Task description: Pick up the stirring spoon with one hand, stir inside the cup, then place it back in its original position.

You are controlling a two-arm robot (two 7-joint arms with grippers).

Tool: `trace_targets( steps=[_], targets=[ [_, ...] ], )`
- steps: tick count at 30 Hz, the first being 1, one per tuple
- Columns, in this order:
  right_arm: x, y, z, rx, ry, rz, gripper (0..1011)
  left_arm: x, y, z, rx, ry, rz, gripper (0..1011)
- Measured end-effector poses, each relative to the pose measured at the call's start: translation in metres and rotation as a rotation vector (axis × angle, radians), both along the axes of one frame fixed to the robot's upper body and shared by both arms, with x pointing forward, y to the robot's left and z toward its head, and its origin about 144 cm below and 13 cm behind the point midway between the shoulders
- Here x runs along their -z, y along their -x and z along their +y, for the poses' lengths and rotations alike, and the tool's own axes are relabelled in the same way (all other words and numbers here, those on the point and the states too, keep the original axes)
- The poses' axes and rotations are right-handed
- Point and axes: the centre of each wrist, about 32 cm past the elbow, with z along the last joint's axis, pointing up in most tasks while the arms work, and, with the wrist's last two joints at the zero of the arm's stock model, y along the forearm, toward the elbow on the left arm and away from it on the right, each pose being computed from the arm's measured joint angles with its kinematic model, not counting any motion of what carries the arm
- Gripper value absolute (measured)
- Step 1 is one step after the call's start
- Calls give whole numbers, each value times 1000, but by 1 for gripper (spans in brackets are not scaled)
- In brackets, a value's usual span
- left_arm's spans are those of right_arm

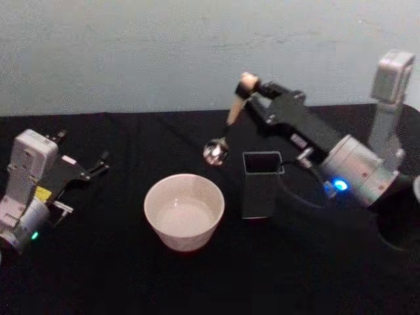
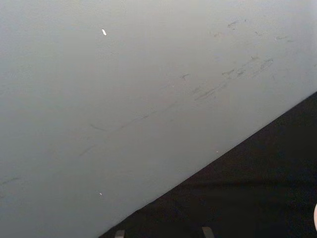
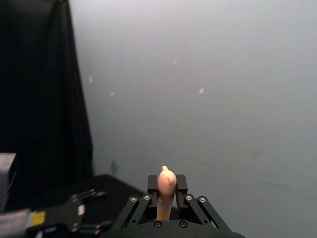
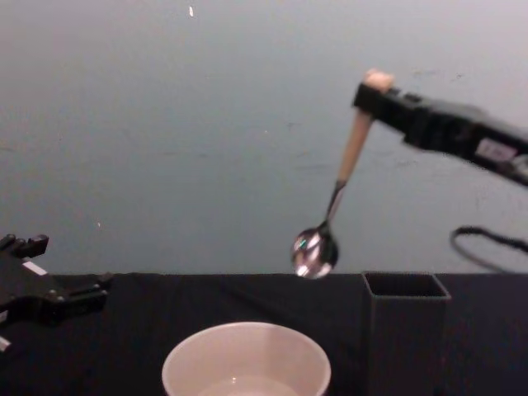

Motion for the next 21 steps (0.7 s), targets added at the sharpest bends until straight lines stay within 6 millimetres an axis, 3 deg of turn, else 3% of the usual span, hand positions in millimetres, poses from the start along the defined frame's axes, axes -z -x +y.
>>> trace_targets(
  steps=[21],
  targets=[
    [36,11,35,-169,228,3,214,0,0,0,0,0,0,1001]
  ],
)
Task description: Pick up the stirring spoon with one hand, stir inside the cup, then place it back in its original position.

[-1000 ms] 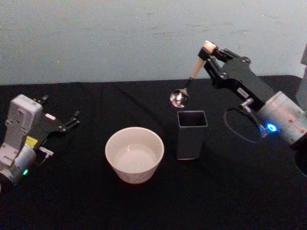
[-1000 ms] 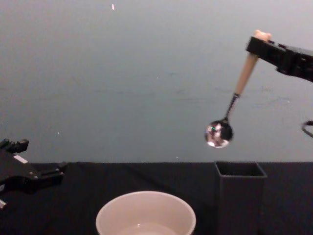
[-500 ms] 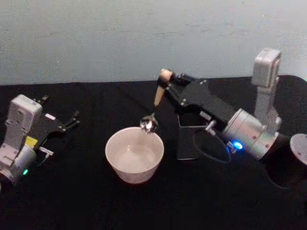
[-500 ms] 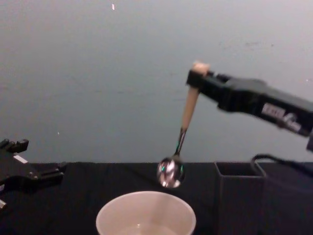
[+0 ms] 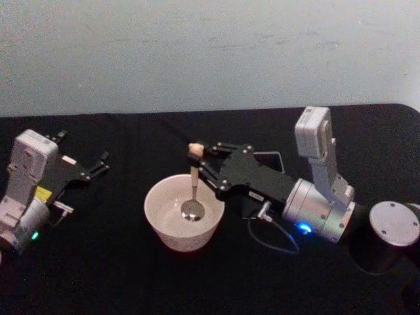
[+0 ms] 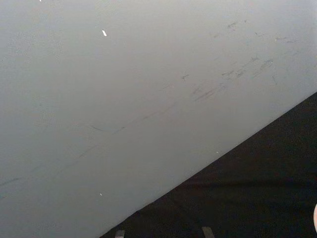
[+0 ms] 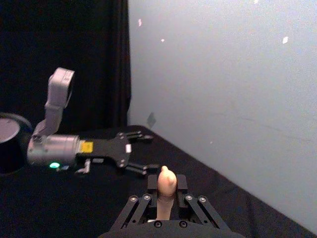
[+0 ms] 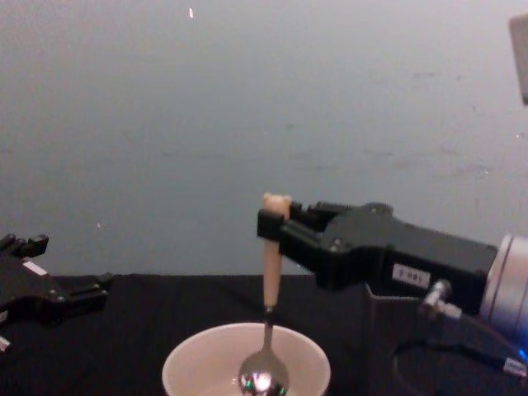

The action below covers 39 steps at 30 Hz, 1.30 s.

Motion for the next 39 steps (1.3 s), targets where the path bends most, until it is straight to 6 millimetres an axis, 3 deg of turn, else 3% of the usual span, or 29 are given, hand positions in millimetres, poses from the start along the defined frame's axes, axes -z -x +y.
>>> trace_targets(
  steps=[18,27,39],
  targets=[
    [15,-1,19,-71,27,55,214,0,0,0,0,0,0,1001],
    [20,-15,32,-53,-15,85,214,0,0,0,0,0,0,1001],
    [27,-30,35,61,-38,55,214,0,0,0,0,0,0,1001]
  ],
)
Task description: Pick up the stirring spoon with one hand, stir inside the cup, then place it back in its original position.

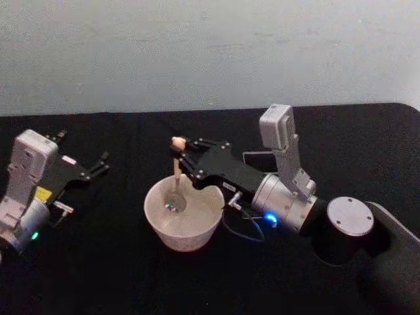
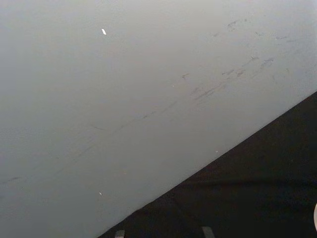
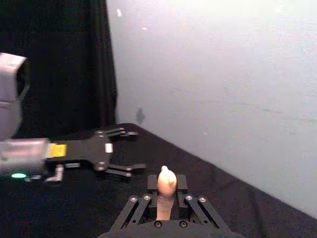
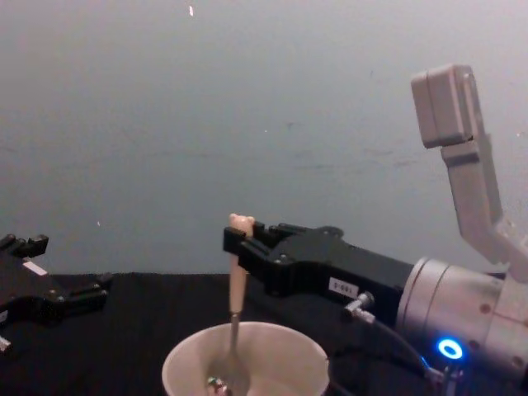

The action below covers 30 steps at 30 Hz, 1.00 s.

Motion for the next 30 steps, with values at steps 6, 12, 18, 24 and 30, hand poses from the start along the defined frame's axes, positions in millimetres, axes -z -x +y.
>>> trace_targets(
  steps=[6,12,18,24,30],
  targets=[
    [1,-4,-7,49,23,-20,214,0,0,0,0,0,0,1001],
    [0,-1,-18,66,46,-31,214,0,0,0,0,0,0,1001],
    [-3,8,-29,42,64,-34,214,0,0,0,0,0,0,1001],
    [-8,21,-35,-9,59,-33,215,0,0,0,0,0,0,1002],
    [-9,31,-33,-54,47,-18,214,0,0,0,0,0,0,1001]
  ],
)
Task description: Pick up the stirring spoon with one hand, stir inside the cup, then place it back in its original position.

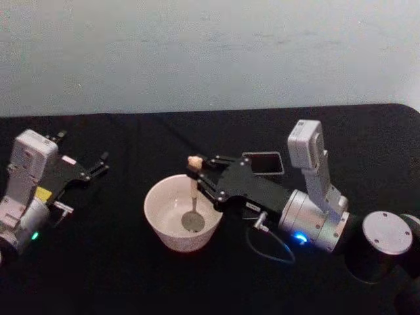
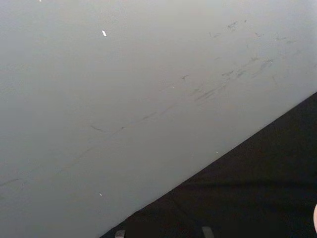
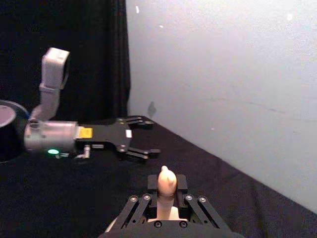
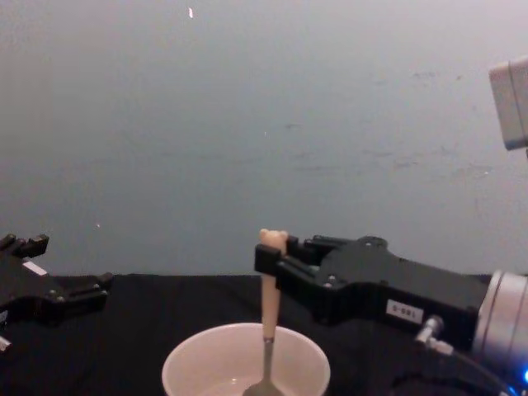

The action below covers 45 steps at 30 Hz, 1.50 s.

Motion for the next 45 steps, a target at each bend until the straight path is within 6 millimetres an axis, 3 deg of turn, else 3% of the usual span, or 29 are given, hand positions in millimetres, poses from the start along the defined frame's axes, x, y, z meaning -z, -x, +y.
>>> trace_targets(
  steps=[10,25,35,45],
  targets=[
    [4,-3,17,-44,-12,22,214,0,0,0,0,0,0,1001],
    [6,-33,37,6,-15,18,214,0,0,0,0,0,0,1001],
    [5,-44,26,95,9,0,214,0,0,0,0,0,0,1001],
    [5,-29,4,97,-12,35,214,0,0,0,0,0,0,1001]
  ],
)
